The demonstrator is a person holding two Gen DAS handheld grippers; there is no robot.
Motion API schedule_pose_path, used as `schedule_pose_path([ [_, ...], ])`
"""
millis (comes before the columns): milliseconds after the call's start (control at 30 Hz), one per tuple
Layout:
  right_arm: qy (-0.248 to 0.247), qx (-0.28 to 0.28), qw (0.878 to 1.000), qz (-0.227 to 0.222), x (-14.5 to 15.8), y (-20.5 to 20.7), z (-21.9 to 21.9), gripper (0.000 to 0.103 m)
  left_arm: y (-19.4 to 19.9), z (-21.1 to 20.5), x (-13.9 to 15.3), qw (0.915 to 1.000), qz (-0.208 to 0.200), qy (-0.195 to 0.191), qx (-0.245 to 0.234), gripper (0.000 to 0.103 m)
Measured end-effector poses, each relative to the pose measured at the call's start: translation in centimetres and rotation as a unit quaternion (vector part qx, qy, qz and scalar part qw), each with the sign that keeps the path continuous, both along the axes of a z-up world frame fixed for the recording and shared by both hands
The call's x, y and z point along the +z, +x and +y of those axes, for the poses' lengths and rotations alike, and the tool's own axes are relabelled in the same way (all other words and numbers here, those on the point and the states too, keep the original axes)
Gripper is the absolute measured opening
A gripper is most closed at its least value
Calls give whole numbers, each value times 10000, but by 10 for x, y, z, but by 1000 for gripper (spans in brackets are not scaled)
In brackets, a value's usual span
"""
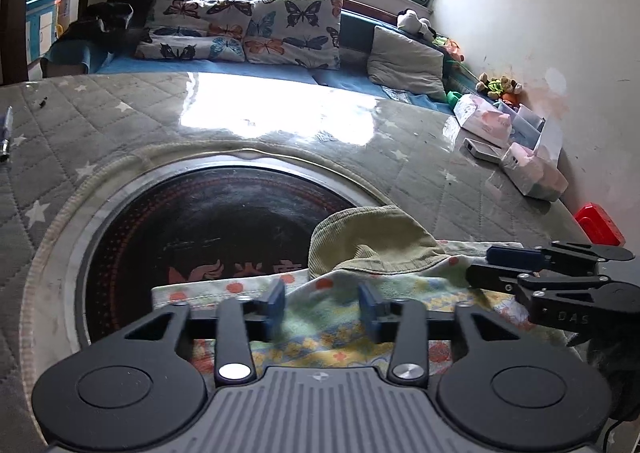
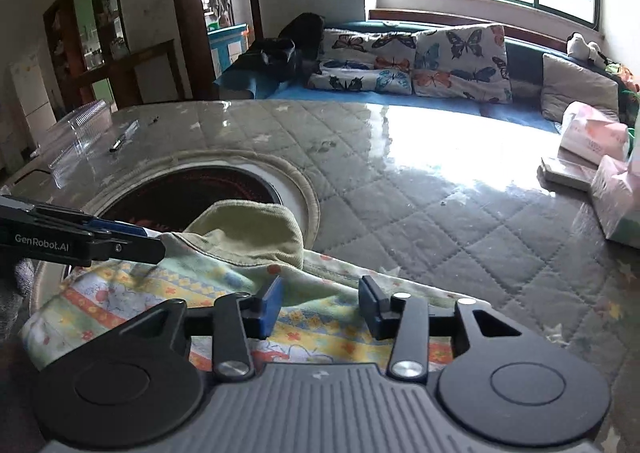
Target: Fold clothes
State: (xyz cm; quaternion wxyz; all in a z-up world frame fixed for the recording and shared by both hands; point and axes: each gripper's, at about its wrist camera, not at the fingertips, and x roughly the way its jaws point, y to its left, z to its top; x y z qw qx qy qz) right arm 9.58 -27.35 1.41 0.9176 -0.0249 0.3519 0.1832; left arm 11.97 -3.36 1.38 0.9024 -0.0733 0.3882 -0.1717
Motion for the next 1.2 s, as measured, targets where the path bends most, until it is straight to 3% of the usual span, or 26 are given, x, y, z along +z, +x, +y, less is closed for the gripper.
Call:
schedule_pose_path([
  [33, 9, -13, 10000, -27, 1, -2, -1, 53, -2, 0, 1, 10000, -20, 9, 7, 47],
  [167, 47, -63, 9999, -137, 7, -12, -5, 59, -11, 1, 5, 9999, -97, 30, 47, 58],
  [233, 67, -75, 9998, -179, 9, -18, -6, 68, -17, 3, 8, 9998, -155, 52, 70, 62],
  [667, 209, 150, 9993, -277, 12, -68, 1, 92, -65, 16, 14, 9986, -416, 241, 237, 103],
  [833, 252, 204, 9985, -448, 16, -89, 7, 103, -88, 22, 19, 9971, -666, 214, 290, 103],
  [967, 358, 178, 9971, -652, 20, -104, 11, 103, -103, 26, 23, 9945, -926, 280, 398, 103],
  [1200, 574, 400, 9948, -734, 19, -111, 21, 103, -117, 46, 18, 9952, -758, 74, 621, 103],
])
